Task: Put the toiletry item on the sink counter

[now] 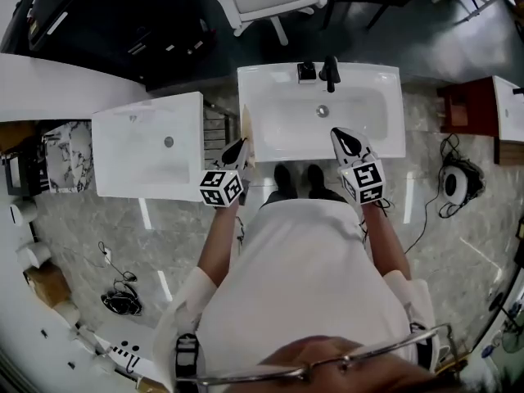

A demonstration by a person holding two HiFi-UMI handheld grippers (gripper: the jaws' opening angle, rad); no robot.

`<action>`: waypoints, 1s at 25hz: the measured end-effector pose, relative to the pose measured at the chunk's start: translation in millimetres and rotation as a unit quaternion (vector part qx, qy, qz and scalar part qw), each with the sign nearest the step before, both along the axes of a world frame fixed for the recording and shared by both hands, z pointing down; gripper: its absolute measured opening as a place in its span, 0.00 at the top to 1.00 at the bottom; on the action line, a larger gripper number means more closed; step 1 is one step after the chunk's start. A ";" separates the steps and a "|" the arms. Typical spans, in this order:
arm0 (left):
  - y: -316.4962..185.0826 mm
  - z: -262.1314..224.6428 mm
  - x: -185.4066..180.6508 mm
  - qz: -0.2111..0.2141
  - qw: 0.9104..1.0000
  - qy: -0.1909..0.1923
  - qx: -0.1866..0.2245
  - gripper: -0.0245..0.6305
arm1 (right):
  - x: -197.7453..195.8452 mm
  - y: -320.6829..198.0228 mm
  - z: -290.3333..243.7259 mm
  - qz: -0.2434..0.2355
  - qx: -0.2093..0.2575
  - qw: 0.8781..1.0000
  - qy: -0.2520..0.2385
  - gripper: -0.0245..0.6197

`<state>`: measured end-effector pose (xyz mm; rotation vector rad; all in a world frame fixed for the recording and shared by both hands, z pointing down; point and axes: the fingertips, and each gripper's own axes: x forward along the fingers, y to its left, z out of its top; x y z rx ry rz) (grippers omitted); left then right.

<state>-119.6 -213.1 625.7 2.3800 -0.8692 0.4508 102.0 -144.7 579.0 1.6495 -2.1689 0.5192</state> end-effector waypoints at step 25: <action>-99.7 125.2 14.1 0.004 0.996 -0.051 -0.067 0.95 | -22.1 -27.0 32.6 0.016 -0.049 0.999 -0.008 0.95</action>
